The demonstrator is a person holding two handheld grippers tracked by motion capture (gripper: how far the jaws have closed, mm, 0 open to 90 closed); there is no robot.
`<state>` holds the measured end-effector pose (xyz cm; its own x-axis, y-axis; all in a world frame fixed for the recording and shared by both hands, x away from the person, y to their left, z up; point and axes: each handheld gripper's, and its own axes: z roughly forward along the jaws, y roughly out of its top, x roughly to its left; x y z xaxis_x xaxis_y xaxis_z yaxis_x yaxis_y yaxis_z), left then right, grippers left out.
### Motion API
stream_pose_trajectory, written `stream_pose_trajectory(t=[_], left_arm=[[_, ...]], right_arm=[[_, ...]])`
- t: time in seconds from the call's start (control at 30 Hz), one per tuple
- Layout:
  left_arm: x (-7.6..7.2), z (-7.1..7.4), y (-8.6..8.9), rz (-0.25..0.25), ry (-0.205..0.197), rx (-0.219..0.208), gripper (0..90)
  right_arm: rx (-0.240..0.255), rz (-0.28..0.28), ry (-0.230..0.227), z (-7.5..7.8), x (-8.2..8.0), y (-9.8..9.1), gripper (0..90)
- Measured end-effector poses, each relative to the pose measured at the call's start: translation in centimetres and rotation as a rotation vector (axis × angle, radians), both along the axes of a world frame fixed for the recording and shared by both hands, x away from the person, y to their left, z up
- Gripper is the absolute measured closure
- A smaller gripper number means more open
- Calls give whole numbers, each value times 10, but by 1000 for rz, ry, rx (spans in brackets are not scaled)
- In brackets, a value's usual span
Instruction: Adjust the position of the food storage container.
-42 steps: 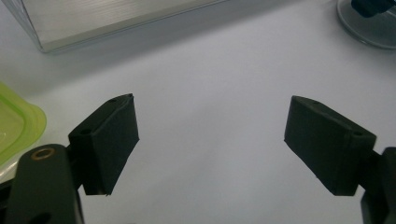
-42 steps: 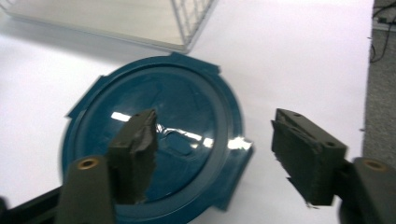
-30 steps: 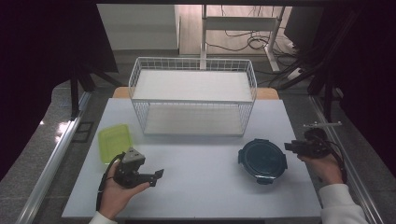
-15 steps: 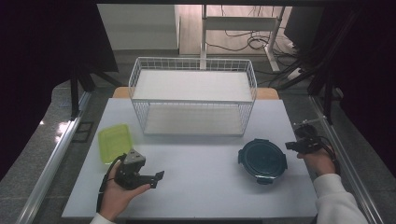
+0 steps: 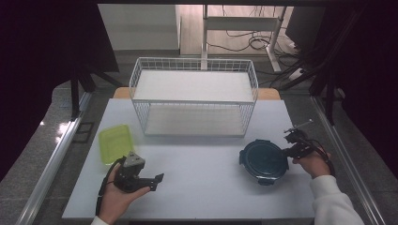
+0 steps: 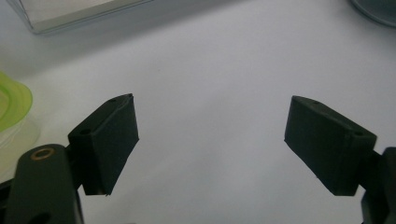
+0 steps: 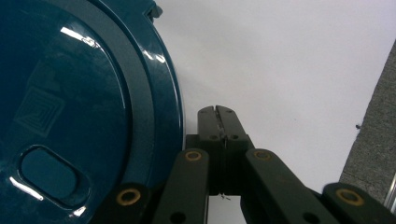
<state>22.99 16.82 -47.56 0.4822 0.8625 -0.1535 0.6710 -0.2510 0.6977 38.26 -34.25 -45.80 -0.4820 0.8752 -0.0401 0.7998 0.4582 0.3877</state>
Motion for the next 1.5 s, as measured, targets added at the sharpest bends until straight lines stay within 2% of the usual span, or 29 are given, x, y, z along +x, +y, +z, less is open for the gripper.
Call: stream_pose_trajectory(t=[0.43, 0.8, 1.03, 1.5], left_arm=[[0, -2, -2, 4, 10, 3, 174], [0, -3, -1, 3, 14, -2, 175], [0, -3, 0, 4, 16, -2, 176], [0, -3, 0, 4, 16, -5, 177]], right_arm=[[-3, 35, 4, 1, -5, 9, 887], [16, 100, 1, 4, -13, 39, 887], [12, 154, 15, -4, -19, 63, 887], [23, 209, 31, -9, -31, 97, 887]])
